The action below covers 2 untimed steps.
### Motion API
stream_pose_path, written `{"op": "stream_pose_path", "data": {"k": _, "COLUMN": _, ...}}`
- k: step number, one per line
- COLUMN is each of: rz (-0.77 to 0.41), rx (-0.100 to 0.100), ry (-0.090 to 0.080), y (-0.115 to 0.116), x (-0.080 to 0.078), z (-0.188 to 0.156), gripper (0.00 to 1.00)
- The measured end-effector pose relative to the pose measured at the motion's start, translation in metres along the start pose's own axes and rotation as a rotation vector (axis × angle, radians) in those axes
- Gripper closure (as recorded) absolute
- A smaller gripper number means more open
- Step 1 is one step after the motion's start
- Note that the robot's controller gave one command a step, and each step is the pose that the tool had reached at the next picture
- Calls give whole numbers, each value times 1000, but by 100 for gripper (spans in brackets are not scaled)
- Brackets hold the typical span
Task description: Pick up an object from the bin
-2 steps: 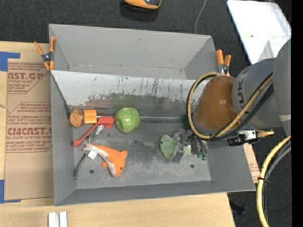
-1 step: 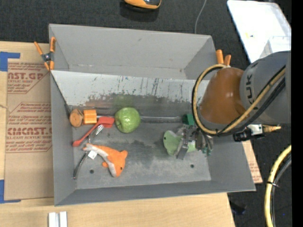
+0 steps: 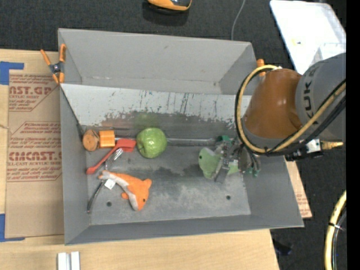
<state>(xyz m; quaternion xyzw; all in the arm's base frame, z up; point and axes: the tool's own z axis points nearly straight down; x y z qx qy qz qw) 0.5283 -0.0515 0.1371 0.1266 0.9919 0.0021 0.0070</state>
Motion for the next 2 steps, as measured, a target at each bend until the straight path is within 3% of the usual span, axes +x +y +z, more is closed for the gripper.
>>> {"op": "stream_pose_path", "data": {"k": 2, "rz": -1, "rx": -1, "ry": -1, "y": 1, "x": -1, "z": -48, "gripper": 100}}
